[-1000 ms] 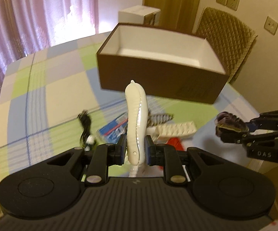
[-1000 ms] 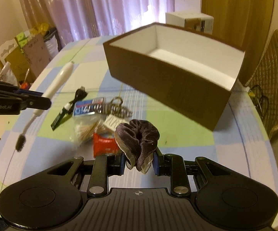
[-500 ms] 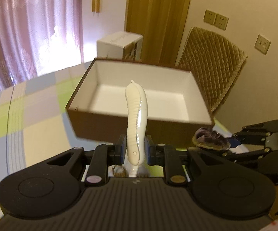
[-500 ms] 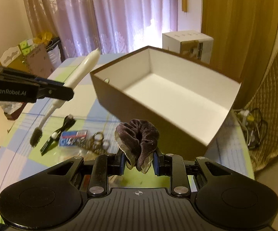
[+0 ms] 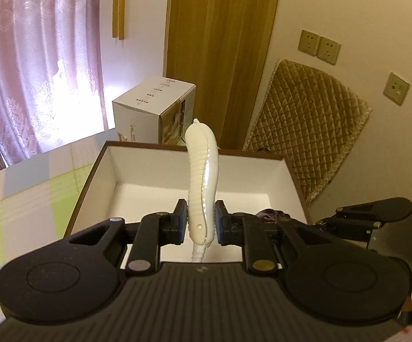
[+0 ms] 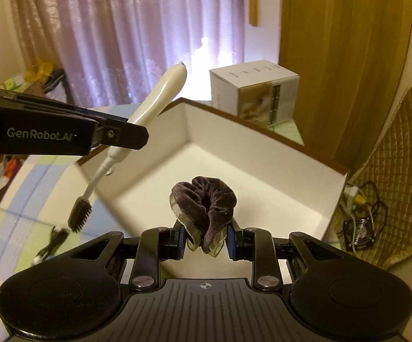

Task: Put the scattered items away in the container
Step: 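Carry the toothbrush and scrunchie into the brown box with both grippers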

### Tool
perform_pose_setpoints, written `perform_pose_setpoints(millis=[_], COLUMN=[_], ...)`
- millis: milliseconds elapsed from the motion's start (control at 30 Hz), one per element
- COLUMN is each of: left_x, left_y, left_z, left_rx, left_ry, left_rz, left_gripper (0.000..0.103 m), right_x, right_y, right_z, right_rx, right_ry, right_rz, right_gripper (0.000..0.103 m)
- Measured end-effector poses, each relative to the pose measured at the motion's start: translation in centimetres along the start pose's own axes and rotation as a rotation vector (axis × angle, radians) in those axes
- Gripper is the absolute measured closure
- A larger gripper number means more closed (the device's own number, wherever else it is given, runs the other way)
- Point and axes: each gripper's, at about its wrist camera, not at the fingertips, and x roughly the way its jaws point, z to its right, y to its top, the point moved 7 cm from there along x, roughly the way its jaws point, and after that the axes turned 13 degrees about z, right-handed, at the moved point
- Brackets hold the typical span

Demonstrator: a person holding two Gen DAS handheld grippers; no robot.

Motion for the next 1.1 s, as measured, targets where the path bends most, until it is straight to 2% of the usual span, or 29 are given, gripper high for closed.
perform_pose_setpoints(millis=[167,300,567,833,1033,1100], left_x=[4.9,8.2,13.3,14.7,14.4,14.2], left_y=[0.0,-0.9,-6.1,-9.3,-9.4,-9.3], left_z=[-0.8,-0.9,-1.0,-2.1,-2.6,-2.9], left_rx=[-0.003,0.000,0.010,-0.014,0.003,0.003], left_ry=[0.036,0.030,0.016,0.009,0.017,0.027], left_rz=[-0.051,-0.103,-0.284,-0.400,-0.417,-0.415], left_gripper=[0.087,0.087,0.087,0.087,0.085,0.081], right_x=[3.5,6.2,9.7,10.8,11.2,11.1], right_y=[-0.1,-1.4,-5.1,-6.6,-6.7,-6.5], right_z=[1.7,2.7,3.6,4.3,4.7,4.8], right_rx=[0.015,0.012,0.036,0.049,0.055,0.051], right_ry=[-0.027,-0.042,-0.024,-0.010,-0.010,-0.004], right_rz=[-0.061,-0.131,-0.281,-0.359,-0.379,-0.372], right_gripper=[0.078,0.078,0.078,0.078,0.078,0.072])
